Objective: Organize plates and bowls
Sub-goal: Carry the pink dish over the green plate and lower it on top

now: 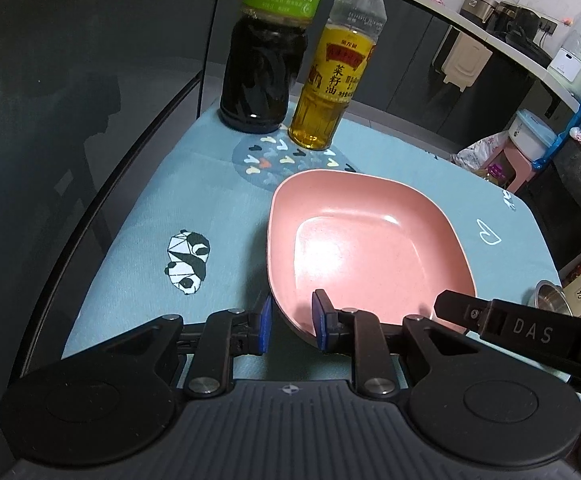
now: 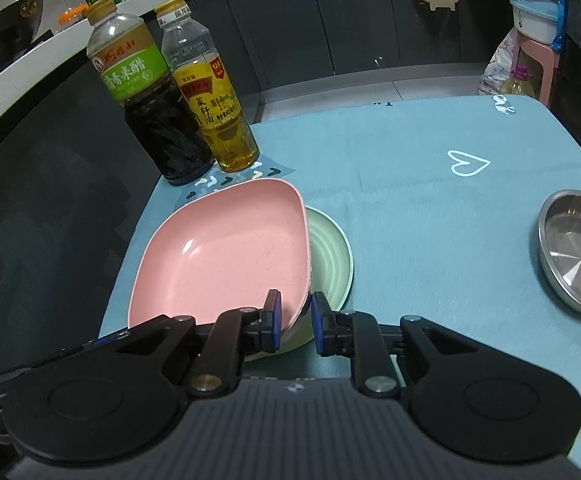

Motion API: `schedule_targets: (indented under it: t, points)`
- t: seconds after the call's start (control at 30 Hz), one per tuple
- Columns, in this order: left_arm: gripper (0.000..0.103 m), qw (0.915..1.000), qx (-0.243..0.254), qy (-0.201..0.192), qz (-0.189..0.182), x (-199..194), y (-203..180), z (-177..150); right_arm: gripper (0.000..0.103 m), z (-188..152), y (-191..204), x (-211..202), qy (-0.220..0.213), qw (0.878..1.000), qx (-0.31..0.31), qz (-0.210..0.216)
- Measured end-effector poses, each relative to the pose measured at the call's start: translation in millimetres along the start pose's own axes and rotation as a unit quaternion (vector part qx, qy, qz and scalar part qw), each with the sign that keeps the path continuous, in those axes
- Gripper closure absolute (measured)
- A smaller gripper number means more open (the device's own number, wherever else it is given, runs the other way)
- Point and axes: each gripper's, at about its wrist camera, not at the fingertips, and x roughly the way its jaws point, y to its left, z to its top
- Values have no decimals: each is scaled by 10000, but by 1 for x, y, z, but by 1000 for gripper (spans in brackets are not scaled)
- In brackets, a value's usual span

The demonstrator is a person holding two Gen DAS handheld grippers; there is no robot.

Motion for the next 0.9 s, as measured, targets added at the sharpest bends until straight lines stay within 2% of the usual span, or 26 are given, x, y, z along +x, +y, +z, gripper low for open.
schedule_targets:
  t: [0.37, 0.9]
  points:
    - [84, 10000, -46, 67, -20, 8, 1, 1, 85, -2, 0, 5, 69, 10000, -15, -45]
    - [84, 9999, 133, 92, 7, 34, -11, 6, 85, 3, -13, 24, 121, 9995, 130, -251]
